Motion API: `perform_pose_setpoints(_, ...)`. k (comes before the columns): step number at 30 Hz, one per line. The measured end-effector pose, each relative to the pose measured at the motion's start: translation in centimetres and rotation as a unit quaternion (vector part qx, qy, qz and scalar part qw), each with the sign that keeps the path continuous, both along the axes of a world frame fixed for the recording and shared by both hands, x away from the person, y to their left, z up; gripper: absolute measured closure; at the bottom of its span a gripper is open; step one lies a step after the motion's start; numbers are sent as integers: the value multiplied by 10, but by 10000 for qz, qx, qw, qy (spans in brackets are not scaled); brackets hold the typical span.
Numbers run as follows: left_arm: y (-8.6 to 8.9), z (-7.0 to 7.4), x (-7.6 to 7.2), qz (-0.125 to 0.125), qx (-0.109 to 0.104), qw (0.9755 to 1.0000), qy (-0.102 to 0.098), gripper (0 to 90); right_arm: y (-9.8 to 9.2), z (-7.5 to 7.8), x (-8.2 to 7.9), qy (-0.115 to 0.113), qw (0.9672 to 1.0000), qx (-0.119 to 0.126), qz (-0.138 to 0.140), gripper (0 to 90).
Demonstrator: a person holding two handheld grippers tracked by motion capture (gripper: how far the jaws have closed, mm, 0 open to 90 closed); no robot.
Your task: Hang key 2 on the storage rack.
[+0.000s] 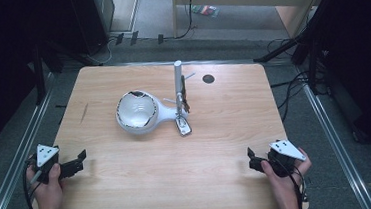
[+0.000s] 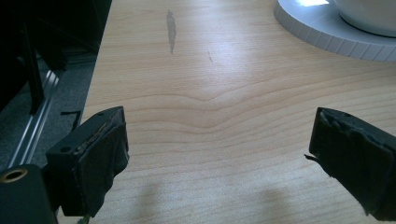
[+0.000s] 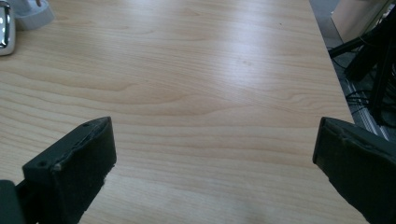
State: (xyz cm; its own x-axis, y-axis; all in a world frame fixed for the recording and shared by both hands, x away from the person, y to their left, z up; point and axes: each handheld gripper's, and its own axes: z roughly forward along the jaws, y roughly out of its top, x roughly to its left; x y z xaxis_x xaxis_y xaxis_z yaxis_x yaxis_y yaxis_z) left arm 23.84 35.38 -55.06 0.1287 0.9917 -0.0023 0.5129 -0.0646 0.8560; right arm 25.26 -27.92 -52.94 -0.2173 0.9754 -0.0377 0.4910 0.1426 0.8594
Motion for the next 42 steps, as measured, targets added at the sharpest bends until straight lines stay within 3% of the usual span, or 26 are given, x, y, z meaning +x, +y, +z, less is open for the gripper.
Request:
perform_pose_setpoints(25,0,0,0,4,2,10000,4,49,-47,-13,-14,169,9986,65,-494,0)
perform_pose_setpoints(42,-1,0,0,-1,7,10000,21,49,-63,-15,-27,180,9986,111,-487,0)
